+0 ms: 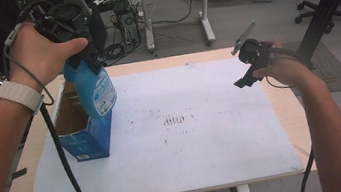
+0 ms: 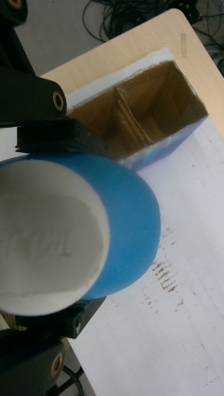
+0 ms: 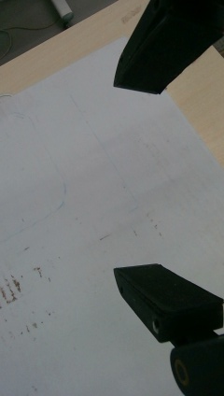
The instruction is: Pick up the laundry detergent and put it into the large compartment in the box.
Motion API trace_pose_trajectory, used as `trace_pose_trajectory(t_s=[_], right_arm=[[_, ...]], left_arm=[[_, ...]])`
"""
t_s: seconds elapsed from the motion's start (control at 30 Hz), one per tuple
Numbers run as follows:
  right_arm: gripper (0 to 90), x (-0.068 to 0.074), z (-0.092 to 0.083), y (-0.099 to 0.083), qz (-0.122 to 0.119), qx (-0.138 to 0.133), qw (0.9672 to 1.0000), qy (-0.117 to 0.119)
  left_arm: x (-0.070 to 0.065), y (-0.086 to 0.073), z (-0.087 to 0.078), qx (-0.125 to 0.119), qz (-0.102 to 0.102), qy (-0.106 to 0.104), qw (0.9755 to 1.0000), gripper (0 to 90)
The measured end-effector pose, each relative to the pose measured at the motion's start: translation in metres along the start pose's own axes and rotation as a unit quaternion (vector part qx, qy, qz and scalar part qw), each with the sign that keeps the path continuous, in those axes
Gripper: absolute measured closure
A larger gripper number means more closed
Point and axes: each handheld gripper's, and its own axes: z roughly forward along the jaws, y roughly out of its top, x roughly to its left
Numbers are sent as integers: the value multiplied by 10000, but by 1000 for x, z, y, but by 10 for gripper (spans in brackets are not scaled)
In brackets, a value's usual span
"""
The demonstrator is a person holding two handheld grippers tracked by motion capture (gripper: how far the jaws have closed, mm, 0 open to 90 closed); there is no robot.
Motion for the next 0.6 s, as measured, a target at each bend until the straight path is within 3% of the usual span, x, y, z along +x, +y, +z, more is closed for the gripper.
trace_pose_trajectory(t_s=[0.6], right_arm=[[84,-1,3,1,-14,11,10000,10]], left_arm=[[33,-1,-4,34,-598,237,9979,373]])
